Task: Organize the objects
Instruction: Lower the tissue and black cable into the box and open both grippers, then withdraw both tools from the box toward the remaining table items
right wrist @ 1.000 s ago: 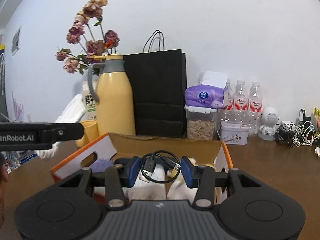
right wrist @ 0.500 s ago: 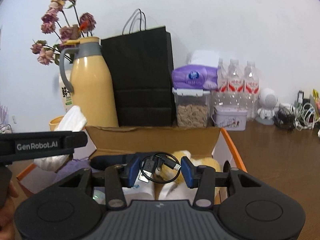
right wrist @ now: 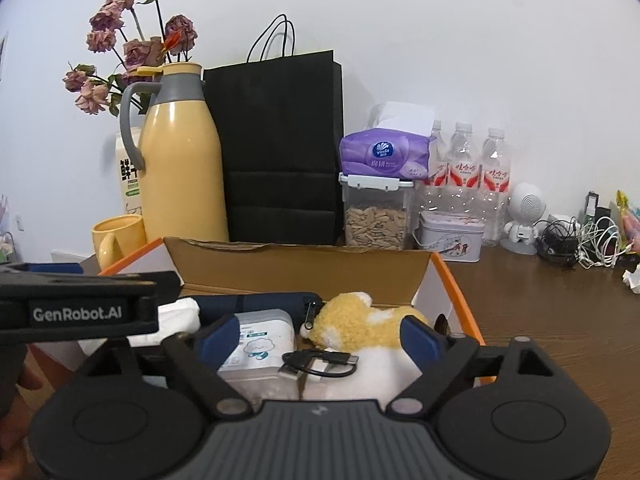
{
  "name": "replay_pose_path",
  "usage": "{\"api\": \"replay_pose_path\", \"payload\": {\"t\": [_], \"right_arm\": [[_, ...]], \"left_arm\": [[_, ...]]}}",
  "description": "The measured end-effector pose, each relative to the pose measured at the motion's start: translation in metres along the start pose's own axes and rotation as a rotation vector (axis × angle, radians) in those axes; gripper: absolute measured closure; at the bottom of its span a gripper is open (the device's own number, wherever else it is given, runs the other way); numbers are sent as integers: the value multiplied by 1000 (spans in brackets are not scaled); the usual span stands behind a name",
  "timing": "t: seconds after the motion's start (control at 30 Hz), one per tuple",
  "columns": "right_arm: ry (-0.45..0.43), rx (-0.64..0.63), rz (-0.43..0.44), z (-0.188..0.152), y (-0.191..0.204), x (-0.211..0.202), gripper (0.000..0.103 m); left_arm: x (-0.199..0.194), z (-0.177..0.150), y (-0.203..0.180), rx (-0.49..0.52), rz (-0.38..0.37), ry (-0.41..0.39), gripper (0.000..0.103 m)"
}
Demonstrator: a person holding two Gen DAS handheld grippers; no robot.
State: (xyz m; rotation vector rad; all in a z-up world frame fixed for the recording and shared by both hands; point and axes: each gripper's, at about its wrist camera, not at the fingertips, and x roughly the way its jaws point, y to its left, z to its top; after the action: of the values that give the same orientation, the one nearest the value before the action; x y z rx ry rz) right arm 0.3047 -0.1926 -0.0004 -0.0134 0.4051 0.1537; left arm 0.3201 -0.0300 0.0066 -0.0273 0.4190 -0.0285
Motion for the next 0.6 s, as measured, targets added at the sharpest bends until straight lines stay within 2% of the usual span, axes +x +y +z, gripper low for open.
{"api": "replay_pose_path", "payload": {"t": [0.03, 0.1, 0.6], "right_arm": [[0, 1, -3, 0, 0, 0, 6], [1, 3, -11, 0, 0, -1, 0], [-29, -5, -3, -2, 0, -25, 0]], "left_arm": [[0, 0, 1, -4, -1, 2, 0], [-2, -1, 3, -16, -1, -3, 0], [-38, 6, 10, -30, -38, -85, 0]]}}
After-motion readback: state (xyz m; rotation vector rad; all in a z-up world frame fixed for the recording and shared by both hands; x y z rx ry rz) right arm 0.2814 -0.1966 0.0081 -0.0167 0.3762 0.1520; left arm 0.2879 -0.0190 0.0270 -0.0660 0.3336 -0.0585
